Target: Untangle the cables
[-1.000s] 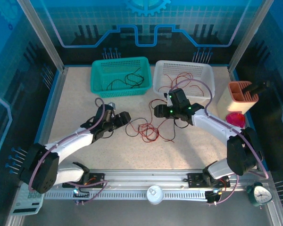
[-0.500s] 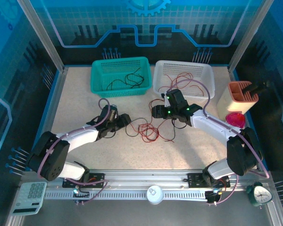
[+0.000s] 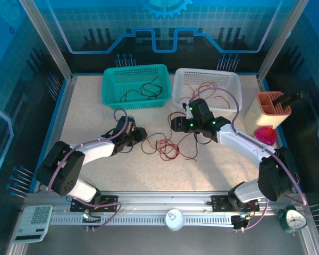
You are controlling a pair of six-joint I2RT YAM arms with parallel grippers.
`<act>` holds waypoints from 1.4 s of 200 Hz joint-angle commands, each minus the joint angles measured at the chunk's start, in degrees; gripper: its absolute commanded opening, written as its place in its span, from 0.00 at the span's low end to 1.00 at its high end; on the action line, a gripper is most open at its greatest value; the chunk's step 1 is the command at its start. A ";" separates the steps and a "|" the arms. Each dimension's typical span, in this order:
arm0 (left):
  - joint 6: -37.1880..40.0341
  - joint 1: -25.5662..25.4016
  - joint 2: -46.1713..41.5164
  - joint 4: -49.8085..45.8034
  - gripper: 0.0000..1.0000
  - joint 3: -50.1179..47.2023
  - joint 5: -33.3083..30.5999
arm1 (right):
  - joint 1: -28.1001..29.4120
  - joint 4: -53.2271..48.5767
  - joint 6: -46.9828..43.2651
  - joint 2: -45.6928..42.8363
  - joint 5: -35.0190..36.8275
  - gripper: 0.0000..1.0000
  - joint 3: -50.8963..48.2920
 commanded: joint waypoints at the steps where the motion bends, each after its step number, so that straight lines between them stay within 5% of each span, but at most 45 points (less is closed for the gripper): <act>1: 3.34 -0.39 -0.33 -0.74 0.16 3.70 -0.51 | 0.66 -0.94 -0.14 -2.32 -0.69 0.63 2.08; 20: 7.43 -0.39 -2.71 -4.81 0.00 7.24 -1.30 | 0.77 -0.94 -0.75 -3.32 -0.89 0.63 2.22; 92: 21.92 -0.36 -10.79 -13.24 0.00 25.86 10.34 | 1.00 4.59 -4.59 -5.46 -4.16 0.63 3.10; 146: 21.74 -0.64 -11.27 -16.20 0.00 35.63 16.37 | 1.25 12.75 -7.74 -6.78 -12.58 0.63 4.74; 280: 19.80 -1.67 -14.10 -15.12 0.00 41.03 18.45 | 2.65 13.39 -9.69 -7.09 -15.04 0.66 9.00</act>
